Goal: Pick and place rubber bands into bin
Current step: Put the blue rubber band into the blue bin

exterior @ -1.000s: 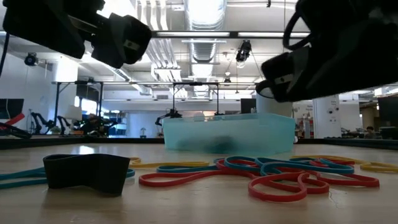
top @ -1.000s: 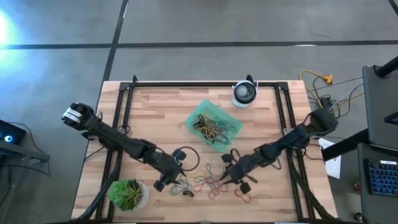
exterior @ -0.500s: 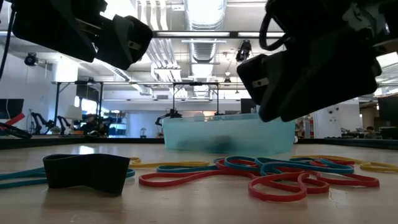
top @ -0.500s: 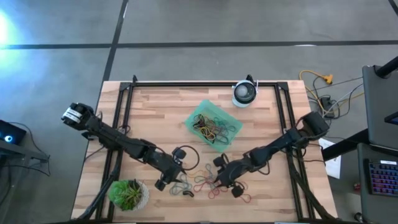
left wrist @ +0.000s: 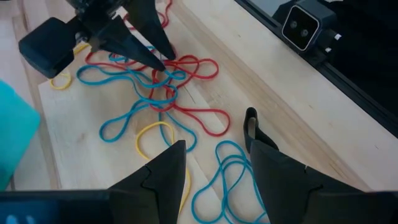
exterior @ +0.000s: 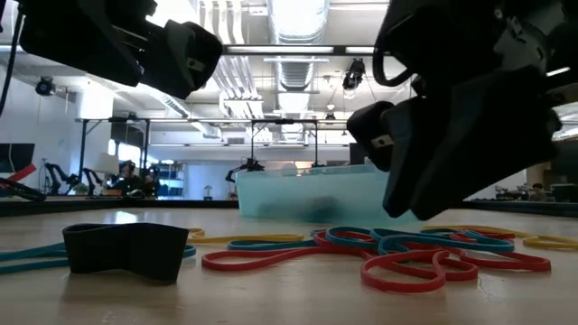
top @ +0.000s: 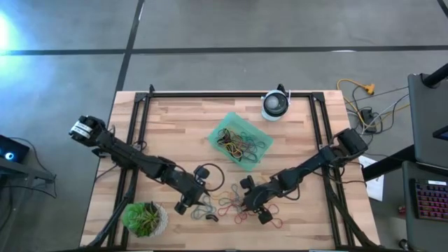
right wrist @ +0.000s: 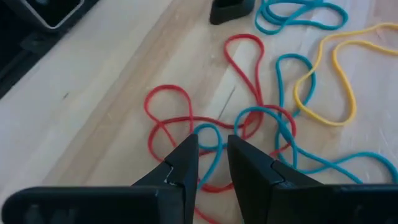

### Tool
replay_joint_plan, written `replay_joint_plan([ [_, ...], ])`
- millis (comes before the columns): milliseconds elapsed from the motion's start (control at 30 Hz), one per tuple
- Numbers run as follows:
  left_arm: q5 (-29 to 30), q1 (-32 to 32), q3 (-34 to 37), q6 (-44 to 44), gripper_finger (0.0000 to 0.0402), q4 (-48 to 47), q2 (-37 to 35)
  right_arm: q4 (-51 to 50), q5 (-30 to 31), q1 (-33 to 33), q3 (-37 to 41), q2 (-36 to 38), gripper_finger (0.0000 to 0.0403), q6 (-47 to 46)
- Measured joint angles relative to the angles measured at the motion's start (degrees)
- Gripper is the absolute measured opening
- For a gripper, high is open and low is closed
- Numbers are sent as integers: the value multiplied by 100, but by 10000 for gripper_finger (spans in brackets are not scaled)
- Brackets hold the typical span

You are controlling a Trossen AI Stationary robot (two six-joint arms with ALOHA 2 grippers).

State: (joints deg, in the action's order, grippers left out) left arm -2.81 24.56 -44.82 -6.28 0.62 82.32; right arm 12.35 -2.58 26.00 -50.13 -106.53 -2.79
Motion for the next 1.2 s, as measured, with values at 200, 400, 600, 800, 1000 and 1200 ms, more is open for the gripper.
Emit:
replay_joint_plan([
  [200, -2, 0, 6, 0, 165, -5, 0, -12, 8, 2, 5, -23, 81, -16],
  [400, -2, 0, 6, 0, 165, -3, 0, -15, 29, 0, 13, -25, 73, -26],
  [600, -2, 0, 6, 0, 165, 0, 0, -13, 48, 0, 27, -25, 66, -37],
  [800, 0, 0, 9, -2, 165, -2, 0, -12, 128, 0, 38, -25, 65, -50],
  [1000, 0, 0, 11, -2, 165, -2, 0, -9, 128, 0, 40, -26, 65, -56],
  [1200, 0, 0, 11, -2, 165, -2, 0, -8, 127, 0, 40, -27, 63, -67],
])
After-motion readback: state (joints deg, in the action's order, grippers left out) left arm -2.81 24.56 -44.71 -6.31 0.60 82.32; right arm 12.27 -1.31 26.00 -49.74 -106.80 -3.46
